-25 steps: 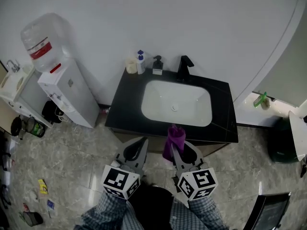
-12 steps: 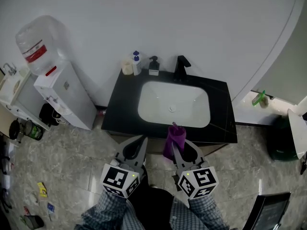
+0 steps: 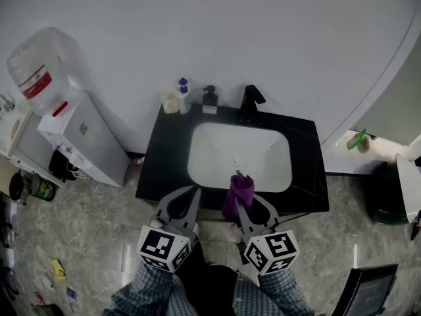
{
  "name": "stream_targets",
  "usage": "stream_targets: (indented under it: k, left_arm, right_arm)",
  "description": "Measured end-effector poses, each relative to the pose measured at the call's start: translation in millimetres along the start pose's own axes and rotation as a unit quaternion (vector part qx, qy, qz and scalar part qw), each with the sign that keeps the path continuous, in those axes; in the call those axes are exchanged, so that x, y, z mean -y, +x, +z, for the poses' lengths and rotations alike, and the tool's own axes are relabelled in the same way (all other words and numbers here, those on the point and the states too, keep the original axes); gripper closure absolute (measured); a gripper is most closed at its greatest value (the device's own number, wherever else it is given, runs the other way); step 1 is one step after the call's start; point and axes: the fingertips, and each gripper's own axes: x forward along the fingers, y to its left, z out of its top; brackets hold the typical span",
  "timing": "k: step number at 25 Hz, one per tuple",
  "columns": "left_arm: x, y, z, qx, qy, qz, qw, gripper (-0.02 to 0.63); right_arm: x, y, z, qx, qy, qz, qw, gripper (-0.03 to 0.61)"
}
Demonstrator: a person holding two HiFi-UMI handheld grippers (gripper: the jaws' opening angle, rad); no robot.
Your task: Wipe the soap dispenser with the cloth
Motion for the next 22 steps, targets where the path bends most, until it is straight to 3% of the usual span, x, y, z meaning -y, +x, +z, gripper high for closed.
stream_targets:
  k: [10,22]
  left_arm:
    - [-86,67,22,-0.007,-0.005,-0.007,0.9999,0.603]
    - [-178,136,24,-0.027,-0.018,-0.026,0.9991,0.603]
  right_arm:
    - [12,110,35,-0.002,0.005,0.0,1.0,0.491]
    - [33,219,49,-0.021,0.012,-0.026,0.999,0.491]
